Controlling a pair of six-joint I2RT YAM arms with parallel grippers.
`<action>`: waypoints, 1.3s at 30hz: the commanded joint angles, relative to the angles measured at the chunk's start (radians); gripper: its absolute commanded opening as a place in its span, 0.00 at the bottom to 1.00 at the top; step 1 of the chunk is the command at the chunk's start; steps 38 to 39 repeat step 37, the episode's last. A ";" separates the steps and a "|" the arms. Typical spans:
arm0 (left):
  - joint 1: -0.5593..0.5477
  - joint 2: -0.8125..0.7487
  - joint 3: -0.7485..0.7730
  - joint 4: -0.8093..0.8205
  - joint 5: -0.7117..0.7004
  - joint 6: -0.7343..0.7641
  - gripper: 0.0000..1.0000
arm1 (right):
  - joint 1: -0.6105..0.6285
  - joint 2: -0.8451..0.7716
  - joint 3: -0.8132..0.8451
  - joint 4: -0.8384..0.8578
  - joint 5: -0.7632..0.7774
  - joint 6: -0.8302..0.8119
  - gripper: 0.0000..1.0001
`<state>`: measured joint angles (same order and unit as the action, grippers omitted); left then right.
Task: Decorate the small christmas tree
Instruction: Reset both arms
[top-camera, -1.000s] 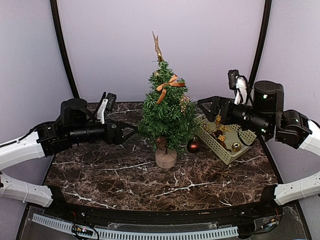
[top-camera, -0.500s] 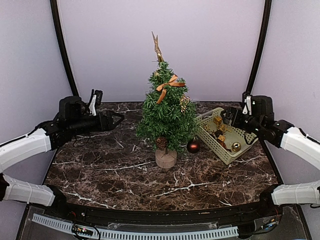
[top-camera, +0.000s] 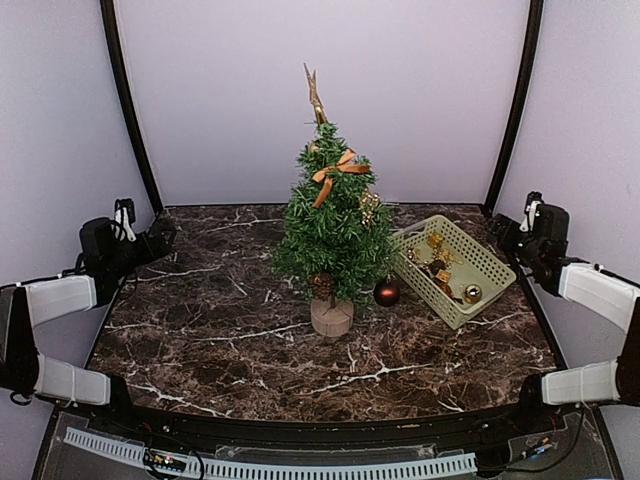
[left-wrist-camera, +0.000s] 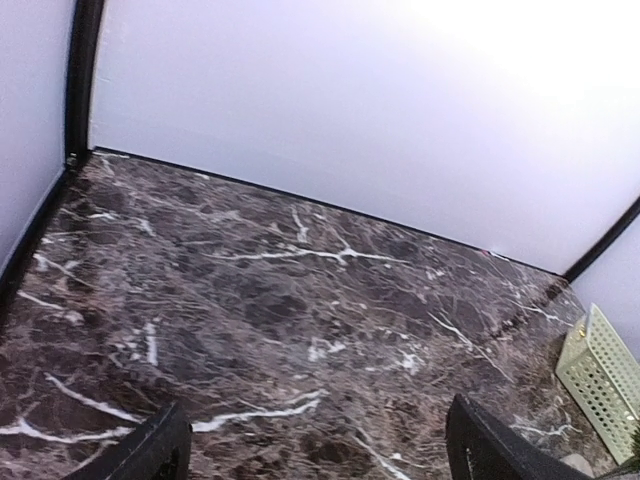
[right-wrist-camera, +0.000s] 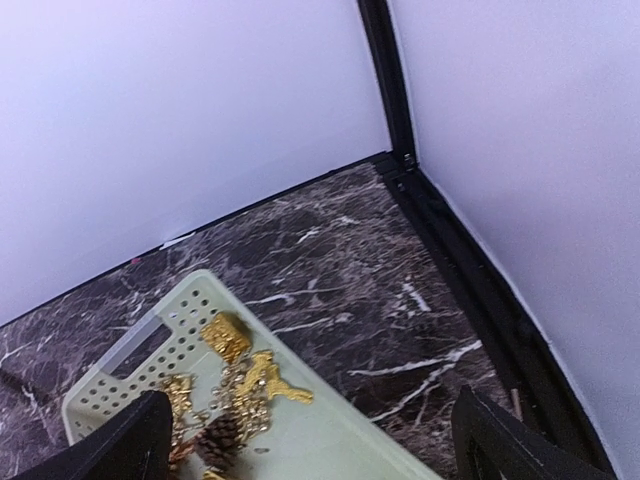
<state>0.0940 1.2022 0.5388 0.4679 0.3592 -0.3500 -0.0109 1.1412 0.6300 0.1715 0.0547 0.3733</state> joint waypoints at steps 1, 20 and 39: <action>0.093 -0.037 -0.083 0.162 0.009 0.071 0.92 | -0.078 -0.039 -0.073 0.180 -0.009 -0.055 0.99; 0.107 -0.110 -0.361 0.362 -0.182 0.238 0.93 | -0.098 -0.153 -0.490 0.688 0.199 -0.175 0.99; 0.106 -0.085 -0.362 0.394 -0.150 0.239 0.92 | -0.097 -0.146 -0.515 0.722 0.196 -0.178 0.99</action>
